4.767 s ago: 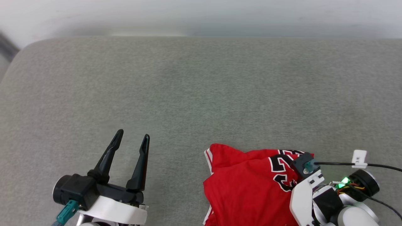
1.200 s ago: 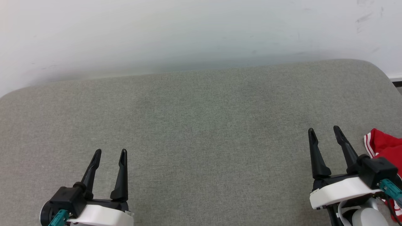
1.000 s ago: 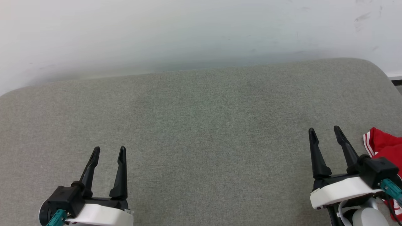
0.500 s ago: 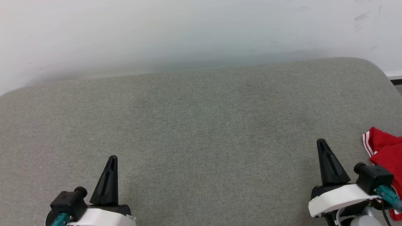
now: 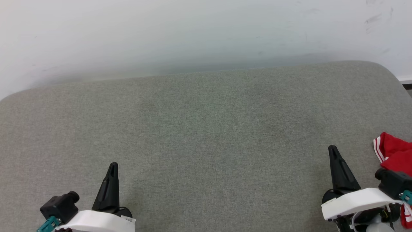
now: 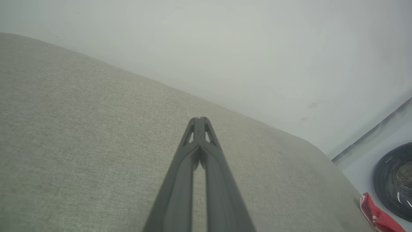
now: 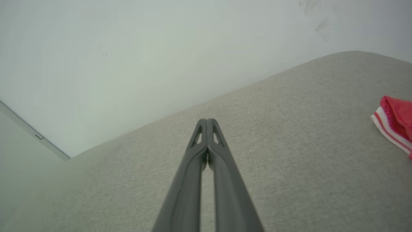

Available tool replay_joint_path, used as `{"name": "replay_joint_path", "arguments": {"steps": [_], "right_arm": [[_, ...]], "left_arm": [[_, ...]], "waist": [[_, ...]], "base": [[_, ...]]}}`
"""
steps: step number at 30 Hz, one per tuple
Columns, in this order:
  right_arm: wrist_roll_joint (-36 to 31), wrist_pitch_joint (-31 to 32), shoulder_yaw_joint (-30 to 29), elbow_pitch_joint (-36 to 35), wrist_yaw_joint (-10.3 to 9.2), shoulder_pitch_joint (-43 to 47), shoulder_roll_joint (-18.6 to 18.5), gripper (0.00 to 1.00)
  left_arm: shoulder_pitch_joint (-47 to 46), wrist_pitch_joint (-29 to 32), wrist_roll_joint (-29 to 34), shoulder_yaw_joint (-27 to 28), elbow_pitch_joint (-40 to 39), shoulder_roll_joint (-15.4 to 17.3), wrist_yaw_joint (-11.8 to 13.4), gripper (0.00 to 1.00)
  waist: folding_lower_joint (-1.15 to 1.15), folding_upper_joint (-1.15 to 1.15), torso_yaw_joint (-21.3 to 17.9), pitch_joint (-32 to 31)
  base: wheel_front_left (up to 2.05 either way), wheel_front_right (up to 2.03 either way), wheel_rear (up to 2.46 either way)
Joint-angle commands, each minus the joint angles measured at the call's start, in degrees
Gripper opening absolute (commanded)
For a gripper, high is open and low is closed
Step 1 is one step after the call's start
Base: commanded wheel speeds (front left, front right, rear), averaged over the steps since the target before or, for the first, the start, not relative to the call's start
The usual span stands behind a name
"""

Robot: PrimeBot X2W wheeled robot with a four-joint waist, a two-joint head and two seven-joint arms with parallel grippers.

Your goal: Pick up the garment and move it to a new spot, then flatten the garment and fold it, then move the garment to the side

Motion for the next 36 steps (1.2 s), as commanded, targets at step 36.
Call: {"name": "replay_joint_path", "arguments": {"steps": [36], "right_arm": [[31.4, 5.9, -1.6, 1.8, -0.02, -2.4, -1.1, 0.0]], "left_arm": [[-5.2, 7.1, -29.4, 1.5, 4.1, 0.4, 0.0, 0.0]], "waist": [[0.0, 0.0, 1.2, -0.8]], "base": [[0.0, 0.0, 0.0]]}}
